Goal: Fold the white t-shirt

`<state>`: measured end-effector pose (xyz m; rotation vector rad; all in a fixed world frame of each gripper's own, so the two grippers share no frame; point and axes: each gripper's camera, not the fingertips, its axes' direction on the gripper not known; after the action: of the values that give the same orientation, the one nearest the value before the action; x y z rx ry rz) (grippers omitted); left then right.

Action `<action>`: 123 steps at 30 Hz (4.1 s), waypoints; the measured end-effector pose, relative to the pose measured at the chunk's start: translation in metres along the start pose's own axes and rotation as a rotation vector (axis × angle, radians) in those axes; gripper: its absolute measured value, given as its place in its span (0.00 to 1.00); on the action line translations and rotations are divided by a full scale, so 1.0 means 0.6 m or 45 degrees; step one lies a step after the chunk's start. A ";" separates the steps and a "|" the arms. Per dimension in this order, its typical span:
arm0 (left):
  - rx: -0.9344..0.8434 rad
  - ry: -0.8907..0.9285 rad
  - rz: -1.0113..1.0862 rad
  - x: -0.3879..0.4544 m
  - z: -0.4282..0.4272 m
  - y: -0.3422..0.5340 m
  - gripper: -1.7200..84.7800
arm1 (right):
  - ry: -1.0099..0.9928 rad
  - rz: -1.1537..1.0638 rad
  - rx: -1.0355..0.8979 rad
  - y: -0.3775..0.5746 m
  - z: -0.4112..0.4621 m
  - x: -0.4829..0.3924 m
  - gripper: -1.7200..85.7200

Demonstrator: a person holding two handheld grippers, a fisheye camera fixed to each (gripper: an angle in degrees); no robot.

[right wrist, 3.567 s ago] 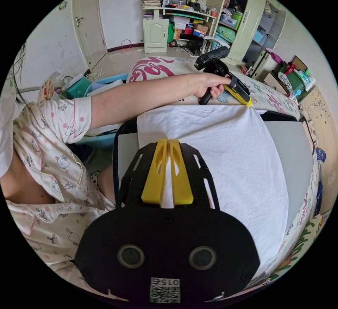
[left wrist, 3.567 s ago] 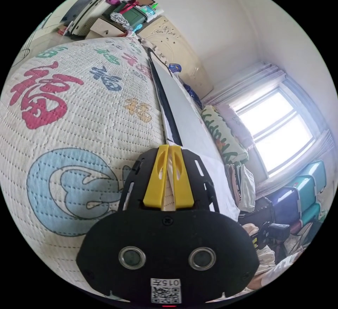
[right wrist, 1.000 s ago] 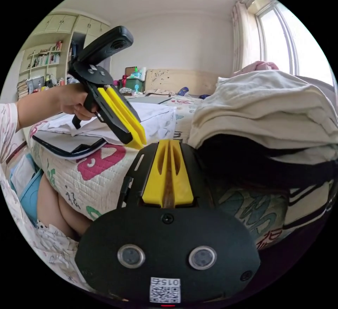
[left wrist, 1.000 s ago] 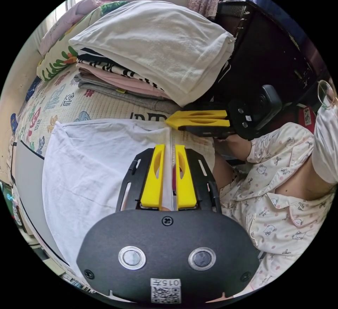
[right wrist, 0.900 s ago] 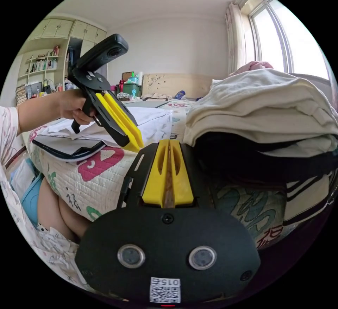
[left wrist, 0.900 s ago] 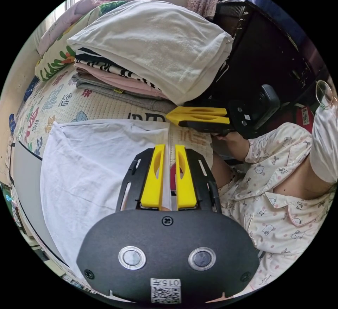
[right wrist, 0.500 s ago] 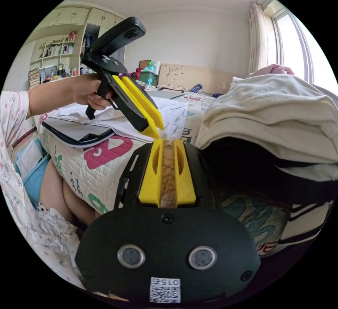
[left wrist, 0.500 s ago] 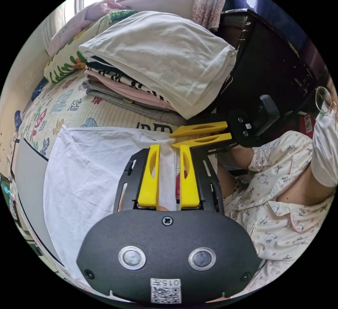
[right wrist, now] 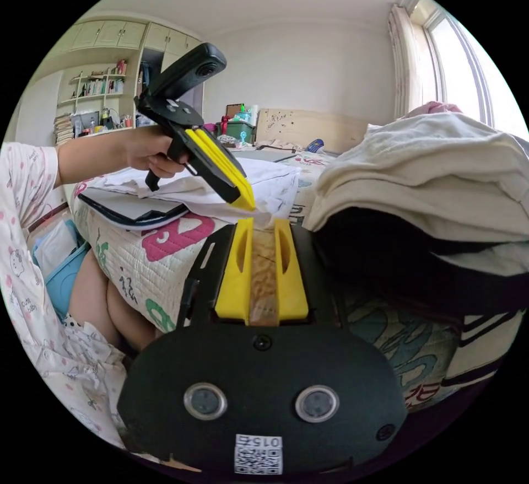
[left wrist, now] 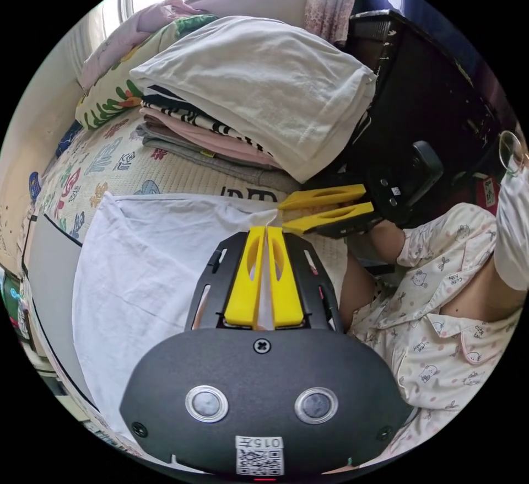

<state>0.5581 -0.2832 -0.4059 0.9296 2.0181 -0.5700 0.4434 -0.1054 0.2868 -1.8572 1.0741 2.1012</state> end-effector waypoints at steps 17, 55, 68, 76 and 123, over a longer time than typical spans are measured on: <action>0.044 0.011 0.047 0.023 -0.008 -0.006 0.01 | 0.229 0.101 0.045 -0.014 0.016 -0.015 0.01; 0.099 -0.369 -0.511 -0.052 -0.018 -0.458 0.13 | 0.244 0.217 0.048 0.091 0.121 0.123 0.01; -0.065 -0.533 -0.488 0.022 0.048 -0.693 0.04 | 0.233 0.256 0.176 0.216 0.097 0.190 0.01; 0.299 -0.506 -0.403 0.180 -0.150 -0.810 0.03 | 0.441 0.226 0.349 0.272 -0.016 0.208 0.02; 0.274 -0.267 -0.882 0.147 -0.793 -0.430 0.06 | -0.625 -0.311 -0.105 0.520 0.632 -0.317 0.02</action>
<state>0.0887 -0.0912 -0.1976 0.2390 2.0845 -1.2224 0.0119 -0.0482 0.5827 -1.3054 0.6204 2.2972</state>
